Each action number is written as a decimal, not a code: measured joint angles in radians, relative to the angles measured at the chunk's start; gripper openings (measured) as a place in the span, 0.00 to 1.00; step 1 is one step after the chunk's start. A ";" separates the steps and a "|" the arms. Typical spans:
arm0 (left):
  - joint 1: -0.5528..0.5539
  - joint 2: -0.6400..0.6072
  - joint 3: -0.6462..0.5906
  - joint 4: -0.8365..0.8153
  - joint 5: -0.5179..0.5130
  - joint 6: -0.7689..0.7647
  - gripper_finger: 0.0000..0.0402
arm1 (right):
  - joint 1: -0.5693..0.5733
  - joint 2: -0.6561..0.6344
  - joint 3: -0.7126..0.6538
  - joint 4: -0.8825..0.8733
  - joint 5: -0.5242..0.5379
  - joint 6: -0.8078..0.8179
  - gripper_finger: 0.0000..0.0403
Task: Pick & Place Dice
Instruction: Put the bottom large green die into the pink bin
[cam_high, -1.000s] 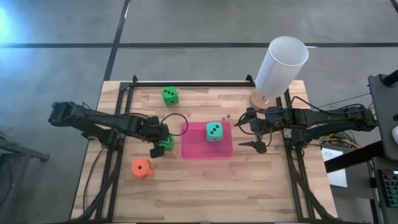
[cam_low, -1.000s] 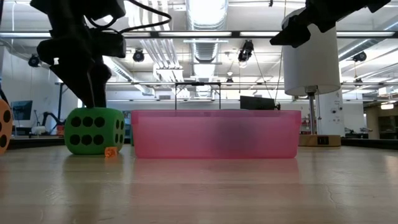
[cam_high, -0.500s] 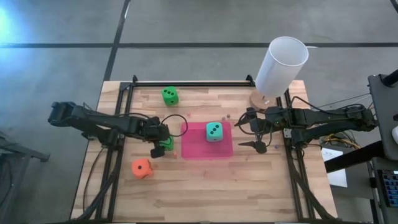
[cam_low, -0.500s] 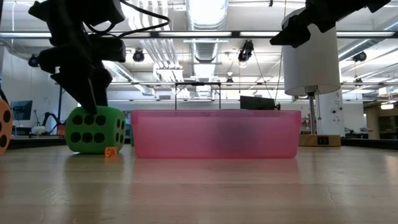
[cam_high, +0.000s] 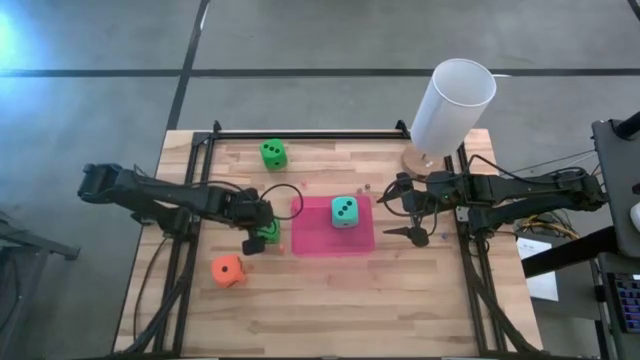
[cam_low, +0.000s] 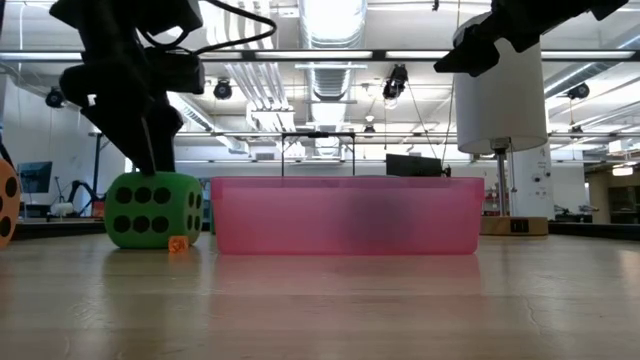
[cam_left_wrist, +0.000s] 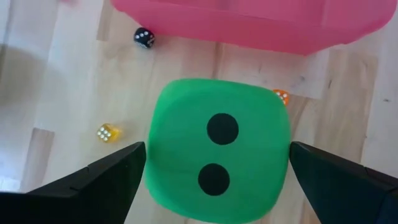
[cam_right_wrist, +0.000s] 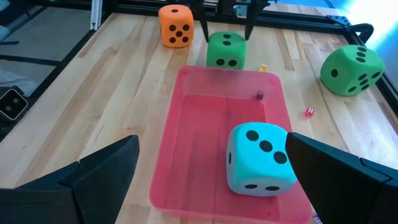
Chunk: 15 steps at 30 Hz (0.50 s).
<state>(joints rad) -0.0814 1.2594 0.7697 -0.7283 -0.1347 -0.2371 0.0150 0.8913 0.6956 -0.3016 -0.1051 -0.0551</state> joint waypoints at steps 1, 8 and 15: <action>0.000 0.000 0.002 -0.001 -0.003 0.002 0.99 | 0.000 0.000 0.000 0.000 0.000 0.000 0.99; 0.000 0.001 0.002 -0.003 -0.015 0.033 0.99 | 0.000 0.000 0.000 0.000 0.000 0.002 0.99; 0.000 0.001 -0.039 0.022 -0.031 0.028 1.00 | 0.000 0.000 0.000 0.000 0.000 0.000 0.99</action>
<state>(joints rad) -0.0814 1.2603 0.7302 -0.7060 -0.1653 -0.2096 0.0147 0.8913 0.6956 -0.3019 -0.1047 -0.0547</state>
